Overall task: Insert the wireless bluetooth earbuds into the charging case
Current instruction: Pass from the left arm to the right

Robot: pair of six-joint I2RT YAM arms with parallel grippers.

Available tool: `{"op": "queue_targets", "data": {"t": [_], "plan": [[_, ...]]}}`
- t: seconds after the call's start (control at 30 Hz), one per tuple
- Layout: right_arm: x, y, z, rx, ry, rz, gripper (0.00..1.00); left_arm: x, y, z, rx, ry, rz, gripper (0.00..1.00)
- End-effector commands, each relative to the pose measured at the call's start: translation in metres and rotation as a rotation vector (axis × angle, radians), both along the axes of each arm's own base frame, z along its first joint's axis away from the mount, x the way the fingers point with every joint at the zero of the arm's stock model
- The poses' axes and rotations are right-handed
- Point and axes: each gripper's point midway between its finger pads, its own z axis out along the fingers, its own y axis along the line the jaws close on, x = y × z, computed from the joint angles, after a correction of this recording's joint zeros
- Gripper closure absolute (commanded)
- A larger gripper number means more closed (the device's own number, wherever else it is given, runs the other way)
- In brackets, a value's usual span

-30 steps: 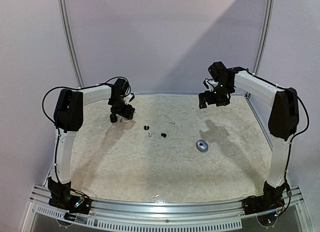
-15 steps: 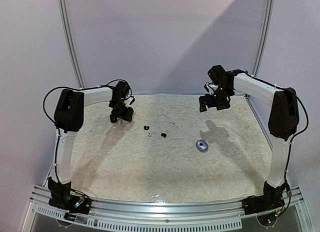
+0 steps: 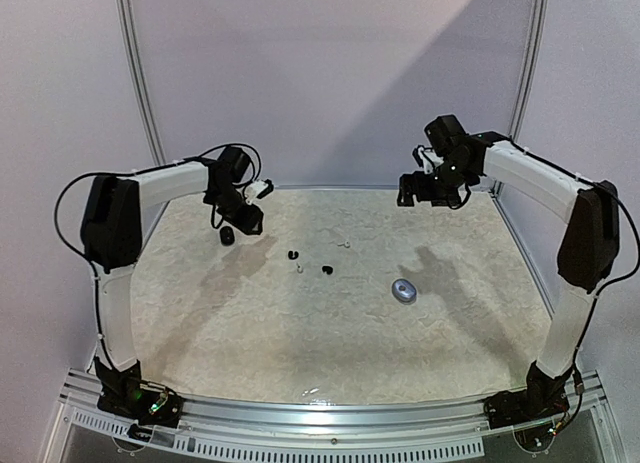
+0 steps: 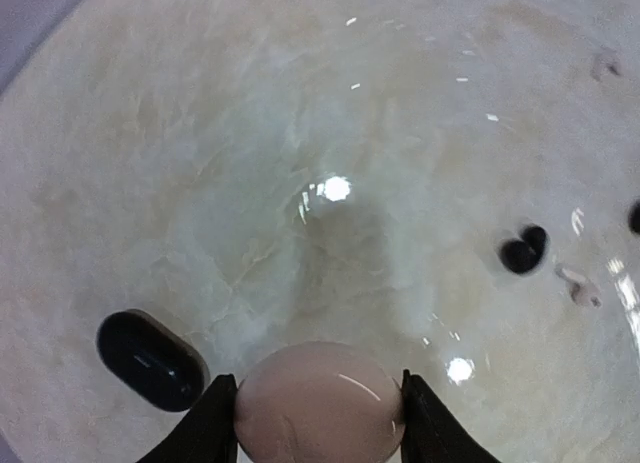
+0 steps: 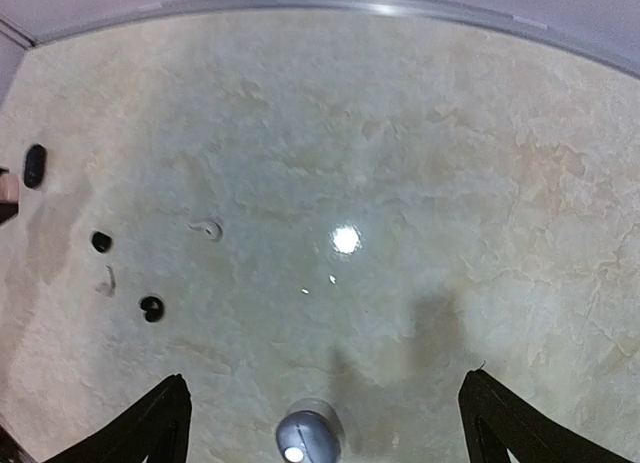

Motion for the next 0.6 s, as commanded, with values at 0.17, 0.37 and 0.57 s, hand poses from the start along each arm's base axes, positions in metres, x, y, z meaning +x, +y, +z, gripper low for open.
{"op": "queue_targets", "data": {"t": [0.17, 0.37, 0.57], "plan": [[-0.040, 0.106, 0.103, 0.302, -0.227, 0.220, 0.10, -0.138, -0.055, 0.158, -0.050, -0.477, -0.814, 0.80], [-0.105, 0.217, 0.146, 0.546, -0.286, 0.502, 0.12, -0.204, -0.069, 0.206, -0.052, -0.802, -1.003, 0.84], [-0.155, 0.284, 0.147, 0.641, -0.235, 0.675, 0.15, -0.228, -0.077, 0.216, -0.031, -0.868, -1.056, 0.82]]}}
